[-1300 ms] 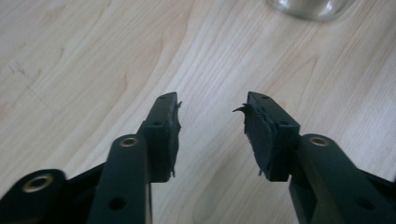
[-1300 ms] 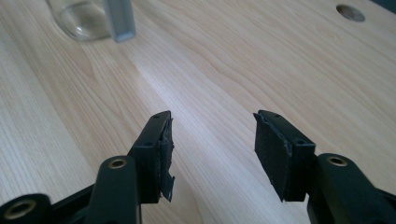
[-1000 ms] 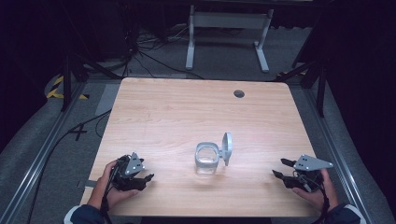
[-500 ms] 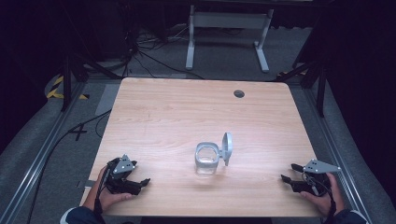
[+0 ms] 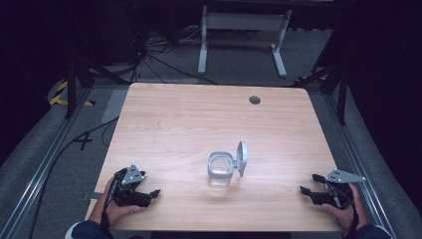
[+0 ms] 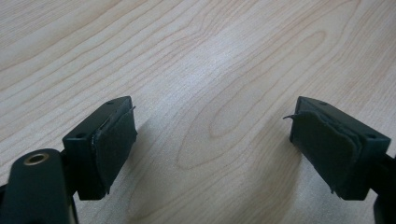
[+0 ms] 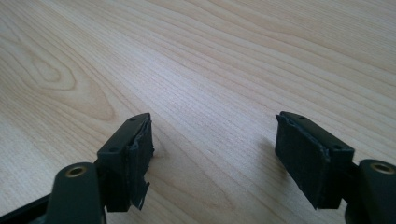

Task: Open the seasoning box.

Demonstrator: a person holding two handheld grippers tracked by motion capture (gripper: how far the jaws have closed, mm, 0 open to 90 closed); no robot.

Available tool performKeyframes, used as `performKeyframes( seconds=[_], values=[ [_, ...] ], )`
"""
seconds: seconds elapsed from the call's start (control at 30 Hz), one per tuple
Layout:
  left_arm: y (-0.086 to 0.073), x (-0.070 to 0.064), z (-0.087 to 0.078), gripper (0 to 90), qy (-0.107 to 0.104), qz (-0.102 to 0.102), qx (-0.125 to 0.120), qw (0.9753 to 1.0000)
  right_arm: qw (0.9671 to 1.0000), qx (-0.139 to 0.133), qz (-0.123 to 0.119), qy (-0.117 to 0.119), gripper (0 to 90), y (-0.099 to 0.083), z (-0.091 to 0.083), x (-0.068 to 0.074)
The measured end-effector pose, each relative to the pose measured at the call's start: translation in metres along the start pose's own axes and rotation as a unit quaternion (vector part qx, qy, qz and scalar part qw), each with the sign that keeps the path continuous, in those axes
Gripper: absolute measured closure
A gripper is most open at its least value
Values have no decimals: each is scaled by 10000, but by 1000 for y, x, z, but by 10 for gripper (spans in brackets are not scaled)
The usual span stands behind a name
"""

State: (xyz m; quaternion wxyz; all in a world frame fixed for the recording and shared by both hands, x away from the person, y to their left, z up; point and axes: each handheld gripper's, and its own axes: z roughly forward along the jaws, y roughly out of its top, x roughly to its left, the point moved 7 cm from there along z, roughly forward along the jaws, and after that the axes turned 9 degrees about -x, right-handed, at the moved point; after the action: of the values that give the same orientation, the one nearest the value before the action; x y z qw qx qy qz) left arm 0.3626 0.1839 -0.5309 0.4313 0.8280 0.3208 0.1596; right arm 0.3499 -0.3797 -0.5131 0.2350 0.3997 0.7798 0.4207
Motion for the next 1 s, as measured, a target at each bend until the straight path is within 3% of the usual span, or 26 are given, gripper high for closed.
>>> performKeyframes(
  seconds=[0.03,0.1,1.0],
  values=[
    [0,1,0,146,12,61,14,10000,10000,-13,3,-5,277,0,0,0],
    [0,0,0,146,12,-22,1,10000,10000,-13,4,-2,277,0,0,0],
    [1,1,1,148,27,-45,2,10000,10000,-3,-7,16,273,0,0,0]
  ],
)
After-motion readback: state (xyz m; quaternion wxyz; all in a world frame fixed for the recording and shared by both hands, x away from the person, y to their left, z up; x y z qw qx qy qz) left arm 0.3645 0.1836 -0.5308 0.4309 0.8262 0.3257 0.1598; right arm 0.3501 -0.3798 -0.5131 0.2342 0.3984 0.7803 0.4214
